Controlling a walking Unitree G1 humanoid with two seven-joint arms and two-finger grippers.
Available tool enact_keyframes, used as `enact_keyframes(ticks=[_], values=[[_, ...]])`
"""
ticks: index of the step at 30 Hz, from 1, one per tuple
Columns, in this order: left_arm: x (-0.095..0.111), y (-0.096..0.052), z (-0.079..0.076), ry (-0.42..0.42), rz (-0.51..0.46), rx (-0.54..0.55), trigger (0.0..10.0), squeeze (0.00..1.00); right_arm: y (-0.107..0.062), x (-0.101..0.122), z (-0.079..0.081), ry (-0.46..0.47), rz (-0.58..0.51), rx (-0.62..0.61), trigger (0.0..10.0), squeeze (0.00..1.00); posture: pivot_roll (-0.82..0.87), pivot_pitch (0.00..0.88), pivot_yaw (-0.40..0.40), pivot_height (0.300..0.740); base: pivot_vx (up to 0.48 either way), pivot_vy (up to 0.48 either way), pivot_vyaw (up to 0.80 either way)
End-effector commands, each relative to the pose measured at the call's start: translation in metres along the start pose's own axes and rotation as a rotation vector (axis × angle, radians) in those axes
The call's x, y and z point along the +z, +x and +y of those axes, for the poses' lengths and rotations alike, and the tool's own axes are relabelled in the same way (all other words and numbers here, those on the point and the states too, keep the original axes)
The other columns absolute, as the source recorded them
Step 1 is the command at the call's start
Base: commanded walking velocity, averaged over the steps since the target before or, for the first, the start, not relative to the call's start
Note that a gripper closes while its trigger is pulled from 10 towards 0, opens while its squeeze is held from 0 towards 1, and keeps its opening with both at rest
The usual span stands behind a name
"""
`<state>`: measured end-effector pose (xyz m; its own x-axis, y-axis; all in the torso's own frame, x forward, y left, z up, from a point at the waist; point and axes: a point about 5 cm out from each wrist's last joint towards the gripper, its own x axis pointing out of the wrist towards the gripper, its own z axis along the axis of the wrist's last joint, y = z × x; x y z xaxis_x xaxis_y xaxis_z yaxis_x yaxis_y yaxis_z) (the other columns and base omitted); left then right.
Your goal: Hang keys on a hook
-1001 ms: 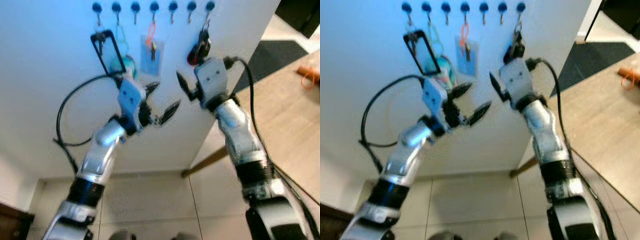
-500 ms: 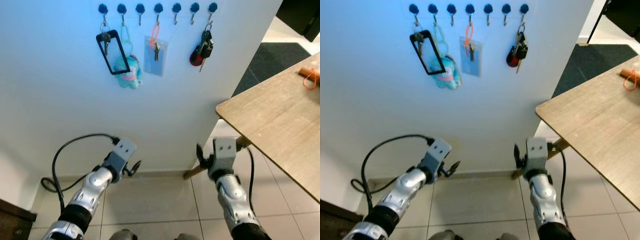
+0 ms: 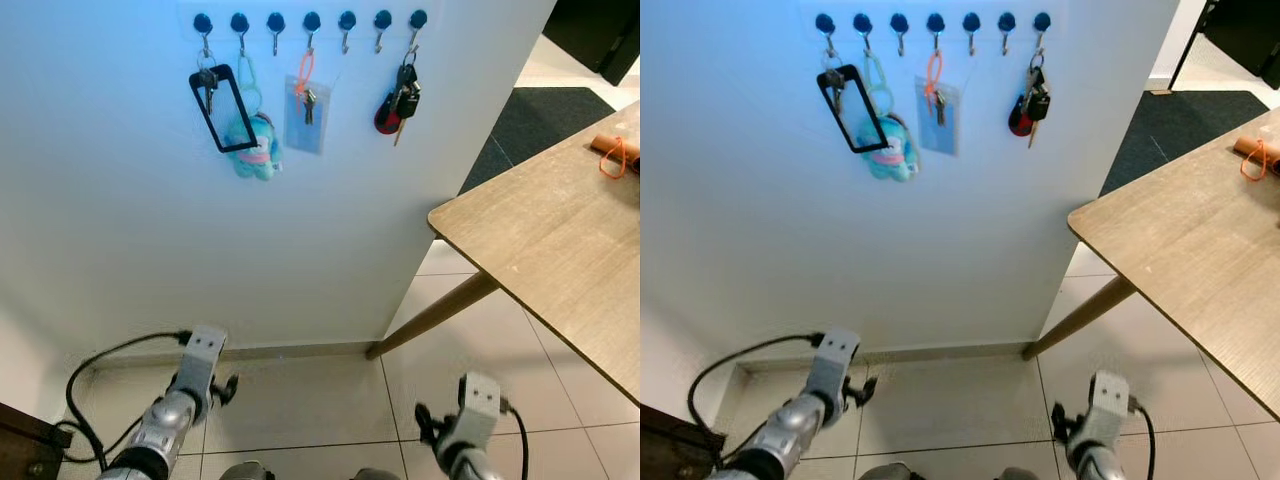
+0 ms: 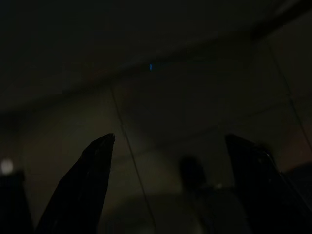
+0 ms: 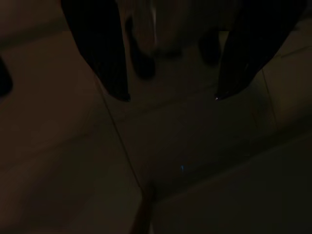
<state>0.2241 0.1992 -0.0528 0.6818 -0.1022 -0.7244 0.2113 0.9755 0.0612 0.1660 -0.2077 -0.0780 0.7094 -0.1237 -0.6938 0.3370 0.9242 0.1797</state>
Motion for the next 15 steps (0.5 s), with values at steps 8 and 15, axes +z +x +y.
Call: enact_keyframes(ticks=[8,15], values=[[-0.022,-0.002,-0.007,-0.062,0.071,-0.028,10.0,0.0,-0.009,-0.018,-0.024,-0.018,0.053,-0.12,10.0,0.0,0.04,0.032,0.028,0.74,0.0,0.0,0.0],[-0.007,0.001,-0.015,-0.047,-0.032,-0.061,10.0,0.0,-0.003,-0.008,0.0,-0.231,-0.002,0.006,10.0,0.0,0.02,0.028,0.035,0.74,0.0,0.0,0.0]])
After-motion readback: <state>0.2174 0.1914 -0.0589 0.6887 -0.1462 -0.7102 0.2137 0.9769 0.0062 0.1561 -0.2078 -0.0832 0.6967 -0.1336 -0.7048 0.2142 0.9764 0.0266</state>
